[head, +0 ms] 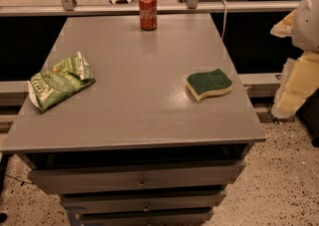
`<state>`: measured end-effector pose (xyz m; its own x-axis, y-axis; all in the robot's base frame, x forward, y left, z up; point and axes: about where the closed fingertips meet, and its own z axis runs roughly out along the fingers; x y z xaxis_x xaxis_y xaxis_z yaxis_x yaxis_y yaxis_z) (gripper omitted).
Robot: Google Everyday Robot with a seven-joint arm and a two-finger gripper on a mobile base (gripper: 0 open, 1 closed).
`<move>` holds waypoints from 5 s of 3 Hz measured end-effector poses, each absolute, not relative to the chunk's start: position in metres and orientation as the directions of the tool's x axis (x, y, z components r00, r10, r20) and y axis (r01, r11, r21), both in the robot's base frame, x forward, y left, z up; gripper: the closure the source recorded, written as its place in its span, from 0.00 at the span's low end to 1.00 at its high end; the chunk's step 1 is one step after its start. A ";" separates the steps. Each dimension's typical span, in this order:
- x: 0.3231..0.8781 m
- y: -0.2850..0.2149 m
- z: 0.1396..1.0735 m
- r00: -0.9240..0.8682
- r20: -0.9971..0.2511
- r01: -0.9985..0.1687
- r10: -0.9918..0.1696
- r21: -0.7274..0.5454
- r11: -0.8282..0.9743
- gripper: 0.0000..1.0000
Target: Move sponge near green jalapeno chip bag
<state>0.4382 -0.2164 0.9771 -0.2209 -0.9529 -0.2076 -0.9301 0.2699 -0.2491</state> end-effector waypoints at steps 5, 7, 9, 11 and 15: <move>0.544 -0.218 0.892 -0.242 -0.516 -0.914 -0.822 -0.164 0.372 0.00; 0.578 -0.193 0.852 -0.260 -0.611 -0.916 -0.748 -0.088 0.391 0.00; 0.588 -0.165 0.833 -0.255 -0.663 -0.924 -0.704 -0.048 0.379 0.41; 0.603 -0.142 0.876 -0.201 -0.720 -0.923 -0.664 -0.088 0.374 0.88; 0.621 -0.098 0.894 -0.132 -0.750 -0.927 -0.648 -0.137 0.349 1.00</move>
Offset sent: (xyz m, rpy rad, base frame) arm 0.0164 -0.0021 -0.0226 0.0704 -0.0156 0.0087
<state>0.6211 -0.0979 0.8938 -0.1323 -0.6477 -0.7503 -0.9271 0.3486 -0.1374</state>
